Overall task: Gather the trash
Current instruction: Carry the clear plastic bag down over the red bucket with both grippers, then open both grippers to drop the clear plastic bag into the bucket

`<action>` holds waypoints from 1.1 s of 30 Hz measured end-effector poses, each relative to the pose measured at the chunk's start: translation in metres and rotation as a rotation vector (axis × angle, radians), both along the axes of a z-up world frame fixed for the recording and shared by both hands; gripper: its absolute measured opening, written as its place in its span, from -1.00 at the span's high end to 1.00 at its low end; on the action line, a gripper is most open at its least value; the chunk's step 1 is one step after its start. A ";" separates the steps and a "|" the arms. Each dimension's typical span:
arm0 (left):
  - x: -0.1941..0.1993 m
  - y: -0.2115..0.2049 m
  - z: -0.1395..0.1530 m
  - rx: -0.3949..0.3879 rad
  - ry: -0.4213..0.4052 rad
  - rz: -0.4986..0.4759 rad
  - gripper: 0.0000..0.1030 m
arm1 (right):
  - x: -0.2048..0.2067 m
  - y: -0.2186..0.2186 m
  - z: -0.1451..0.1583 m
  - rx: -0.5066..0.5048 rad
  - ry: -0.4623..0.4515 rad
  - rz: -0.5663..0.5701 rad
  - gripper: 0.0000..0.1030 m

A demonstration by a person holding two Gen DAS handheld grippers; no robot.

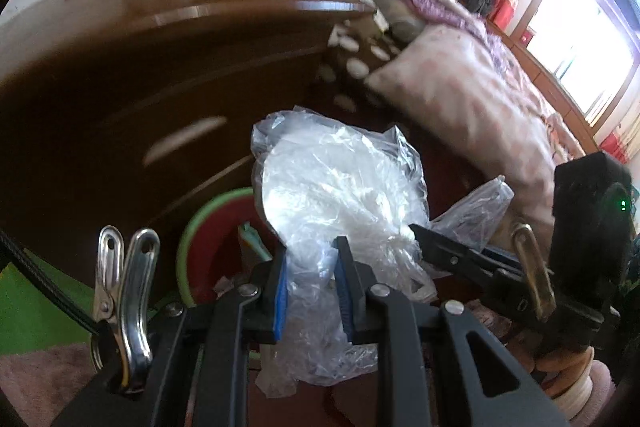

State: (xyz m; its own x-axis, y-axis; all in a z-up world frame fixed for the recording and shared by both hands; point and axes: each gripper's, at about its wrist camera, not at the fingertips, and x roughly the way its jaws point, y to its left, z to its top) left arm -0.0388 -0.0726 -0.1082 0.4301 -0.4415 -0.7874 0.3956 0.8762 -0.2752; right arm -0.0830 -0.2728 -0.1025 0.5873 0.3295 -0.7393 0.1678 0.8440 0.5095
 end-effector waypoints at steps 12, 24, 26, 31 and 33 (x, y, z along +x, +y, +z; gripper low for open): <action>0.012 -0.001 -0.045 0.009 0.073 0.016 0.58 | 0.015 0.000 -0.040 -0.064 0.140 -0.011 0.81; 0.026 -0.008 -0.071 0.079 0.107 0.028 0.55 | 0.032 0.008 -0.062 -0.115 0.204 -0.004 0.75; 0.028 -0.009 -0.073 0.081 0.113 0.028 0.55 | 0.036 0.014 -0.065 -0.128 0.209 -0.007 0.75; 0.030 -0.010 -0.075 0.079 0.116 0.040 0.51 | 0.036 0.012 -0.066 -0.121 0.207 -0.029 0.72; 0.029 -0.009 -0.075 0.084 0.123 0.049 0.47 | 0.037 0.012 -0.067 -0.133 0.207 -0.045 0.61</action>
